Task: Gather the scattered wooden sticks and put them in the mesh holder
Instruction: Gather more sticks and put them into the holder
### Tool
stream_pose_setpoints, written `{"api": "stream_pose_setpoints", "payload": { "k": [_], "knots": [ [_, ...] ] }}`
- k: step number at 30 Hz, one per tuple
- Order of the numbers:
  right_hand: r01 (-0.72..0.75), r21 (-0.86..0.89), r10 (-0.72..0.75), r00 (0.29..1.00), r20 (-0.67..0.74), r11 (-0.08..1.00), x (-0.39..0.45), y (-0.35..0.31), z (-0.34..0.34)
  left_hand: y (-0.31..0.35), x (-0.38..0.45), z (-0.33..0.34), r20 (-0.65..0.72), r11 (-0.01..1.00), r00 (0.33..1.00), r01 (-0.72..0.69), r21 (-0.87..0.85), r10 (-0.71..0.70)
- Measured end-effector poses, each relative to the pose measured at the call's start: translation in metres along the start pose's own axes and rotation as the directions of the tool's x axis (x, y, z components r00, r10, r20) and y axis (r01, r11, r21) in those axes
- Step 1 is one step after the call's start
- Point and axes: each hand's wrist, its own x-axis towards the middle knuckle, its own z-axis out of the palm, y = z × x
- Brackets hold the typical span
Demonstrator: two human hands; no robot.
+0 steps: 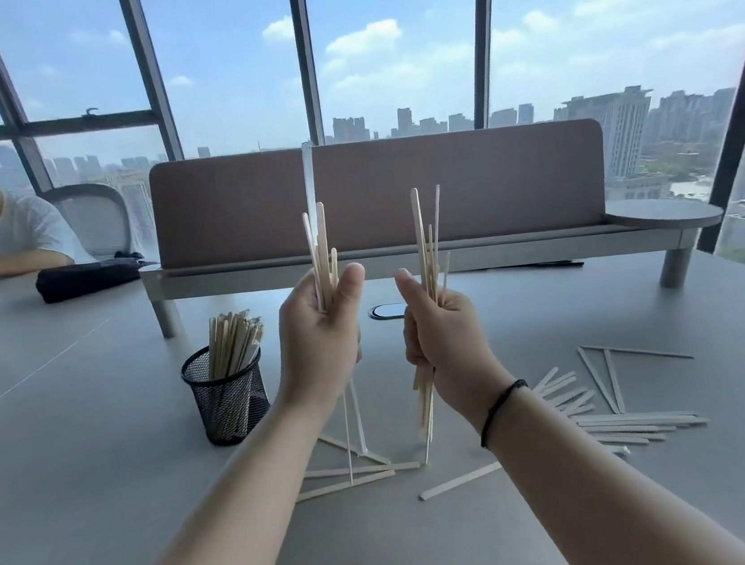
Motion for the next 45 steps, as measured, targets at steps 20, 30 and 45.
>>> {"api": "stream_pose_setpoints", "payload": {
  "k": [20, 30, 45],
  "knots": [
    [0.307, -0.271, -0.313, 0.949, 0.025, 0.912, -0.006, -0.001, 0.002, -0.034, -0.018, 0.003, -0.127, 0.994, 0.991, 0.062, 0.094, -0.050],
    [0.216, -0.205, -0.219, 0.976, 0.007, 0.955, -0.017, 0.030, 0.007, -0.053, -0.034, 0.005, -0.076, 0.989, 0.994, 0.086, 0.123, -0.077],
    [0.238, -0.235, -0.260, 0.963, -0.068, 0.942, -0.011, 0.035, 0.002, -0.062, -0.049, 0.013, -0.056, 0.985, 0.984, 0.169, -0.027, -0.171]
  ]
}}
